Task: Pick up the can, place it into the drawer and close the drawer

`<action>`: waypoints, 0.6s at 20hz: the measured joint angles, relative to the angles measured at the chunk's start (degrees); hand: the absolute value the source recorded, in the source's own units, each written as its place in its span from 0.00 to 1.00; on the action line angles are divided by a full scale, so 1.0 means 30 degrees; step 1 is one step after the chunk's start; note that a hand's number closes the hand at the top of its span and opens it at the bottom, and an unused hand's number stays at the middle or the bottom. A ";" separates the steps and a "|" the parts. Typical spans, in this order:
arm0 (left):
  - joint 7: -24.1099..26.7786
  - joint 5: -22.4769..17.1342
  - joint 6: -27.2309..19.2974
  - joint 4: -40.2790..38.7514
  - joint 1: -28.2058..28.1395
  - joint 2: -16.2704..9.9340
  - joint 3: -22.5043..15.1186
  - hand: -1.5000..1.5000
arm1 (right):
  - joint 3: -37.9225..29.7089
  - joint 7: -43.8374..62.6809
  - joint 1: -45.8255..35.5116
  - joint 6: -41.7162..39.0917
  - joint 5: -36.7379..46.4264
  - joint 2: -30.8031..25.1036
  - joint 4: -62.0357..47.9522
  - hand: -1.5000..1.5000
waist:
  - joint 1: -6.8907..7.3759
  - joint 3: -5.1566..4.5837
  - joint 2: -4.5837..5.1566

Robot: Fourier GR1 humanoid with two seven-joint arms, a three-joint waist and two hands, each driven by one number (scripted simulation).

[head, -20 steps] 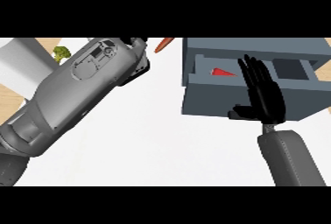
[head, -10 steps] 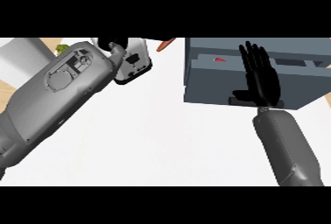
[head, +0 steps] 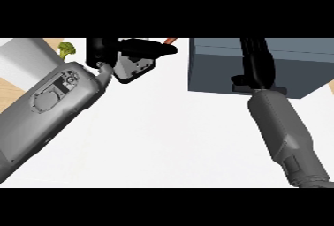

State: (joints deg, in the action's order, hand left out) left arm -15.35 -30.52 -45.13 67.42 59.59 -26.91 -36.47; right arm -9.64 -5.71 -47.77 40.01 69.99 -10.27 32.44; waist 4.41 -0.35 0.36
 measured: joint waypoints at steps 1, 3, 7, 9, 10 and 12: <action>0.0042 0.0063 -0.0013 0.0255 -0.0265 -0.0103 0.0033 0.00 | -0.0140 0.0080 -0.0433 0.0053 -0.0035 -0.0044 -0.0458 0.00 | -0.0011 0.0029 0.0013; 0.0040 0.0034 0.0280 0.0775 -0.0800 -0.0545 0.0215 0.00 | -0.0335 0.0095 -0.1090 0.0379 0.0022 -0.0173 -0.1346 0.00 | 0.0007 0.0024 0.0020; 0.0106 0.0309 0.0227 0.1723 -0.1794 -0.0877 0.0292 0.00 | -0.0659 0.0062 -0.2328 0.0743 0.0093 -0.0325 -0.2994 0.00 | -0.0020 0.0040 0.0078; 0.0062 0.0445 0.0224 0.2126 -0.2083 -0.0997 0.0276 0.00 | -0.0832 0.0177 -0.2898 0.0749 0.0102 -0.0461 -0.3670 0.00 | 0.0046 0.0063 0.0135; 0.0201 0.0567 0.0111 0.2287 -0.2346 -0.0876 0.0206 0.00 | -0.0885 0.0169 -0.3129 0.0757 0.0118 -0.0515 -0.3968 0.00 | 0.0048 0.0066 0.0161; 0.0373 0.0614 0.0255 0.2628 -0.2734 -0.0925 0.0242 0.00 | -0.1017 0.0223 -0.3584 0.0572 0.0114 -0.0679 -0.4527 0.00 | 0.0103 0.0079 0.0227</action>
State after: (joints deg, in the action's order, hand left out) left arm -14.23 -28.68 -44.37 75.30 51.39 -29.69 -35.75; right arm -12.69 -5.04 -58.52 41.73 70.33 -12.30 18.86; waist 4.72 -0.11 1.04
